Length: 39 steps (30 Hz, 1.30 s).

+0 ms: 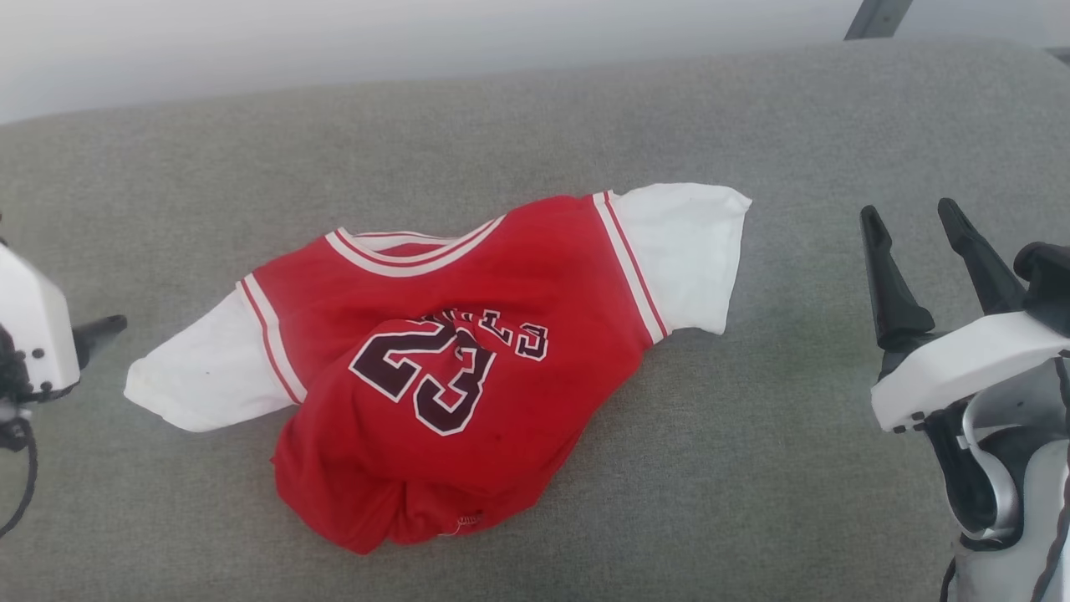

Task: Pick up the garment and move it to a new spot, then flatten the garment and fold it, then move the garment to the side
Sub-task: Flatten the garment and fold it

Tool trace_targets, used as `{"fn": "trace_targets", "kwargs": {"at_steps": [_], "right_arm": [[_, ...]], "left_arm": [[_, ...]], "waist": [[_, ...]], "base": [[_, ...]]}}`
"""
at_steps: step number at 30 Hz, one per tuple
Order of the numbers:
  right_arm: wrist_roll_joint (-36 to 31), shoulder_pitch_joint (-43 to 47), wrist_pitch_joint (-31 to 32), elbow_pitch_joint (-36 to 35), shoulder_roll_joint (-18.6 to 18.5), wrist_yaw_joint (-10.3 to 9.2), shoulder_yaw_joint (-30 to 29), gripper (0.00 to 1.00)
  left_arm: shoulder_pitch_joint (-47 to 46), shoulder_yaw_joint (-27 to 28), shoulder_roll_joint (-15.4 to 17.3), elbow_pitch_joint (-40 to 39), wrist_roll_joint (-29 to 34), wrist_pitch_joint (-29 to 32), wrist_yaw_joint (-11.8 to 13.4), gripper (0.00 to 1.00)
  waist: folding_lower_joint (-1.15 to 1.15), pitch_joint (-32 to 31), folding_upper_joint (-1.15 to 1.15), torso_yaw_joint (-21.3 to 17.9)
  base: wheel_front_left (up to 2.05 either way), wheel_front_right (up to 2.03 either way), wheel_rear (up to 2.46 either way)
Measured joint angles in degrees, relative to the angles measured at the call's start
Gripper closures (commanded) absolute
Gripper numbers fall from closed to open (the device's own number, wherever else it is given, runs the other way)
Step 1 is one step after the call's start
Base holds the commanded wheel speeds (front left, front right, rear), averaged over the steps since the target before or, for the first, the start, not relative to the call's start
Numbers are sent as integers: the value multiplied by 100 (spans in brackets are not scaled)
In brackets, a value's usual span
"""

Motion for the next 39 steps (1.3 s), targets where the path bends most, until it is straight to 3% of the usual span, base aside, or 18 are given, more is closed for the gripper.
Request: {"fn": "trace_targets", "kwargs": {"at_steps": [7, 18, 33, 34, 35, 39], "right_arm": [[10, 24, 2, 4, 0, 0, 86, 0], [44, 30, 119, -147, 0, 0, 203, 0], [26, -82, 402, -324, -1, 0, 218, 0], [32, -113, 419, -324, 1, 0, 221, 0], [62, -163, 454, -320, 0, 0, 207, 0], [144, -427, 695, -246, -5, 0, 236, 0]], "left_arm": [[-166, -212, -213, -85, 44, 416, 37, 0], [54, -416, -323, 248, 10, 806, 302, 0], [-120, -350, -489, 966, 23, 463, 99, 0], [-153, -337, -523, 1003, 3, 459, 42, 3], [-181, -269, -579, 1073, -76, 476, 25, 100], [-387, -269, -668, 1255, -152, 542, -33, 100]], "waist": [[0, -196, 0, 5], [0, -85, 0, -214], [0, 404, 0, -258], [0, 431, 0, -248], [0, 456, 0, -232], [0, 572, 0, -170]], "base": [[0, 0, 0], [0, 0, 0], [0, 0, 0], [0, 0, 0], [0, 0, 0], [0, 0, 0]]}}
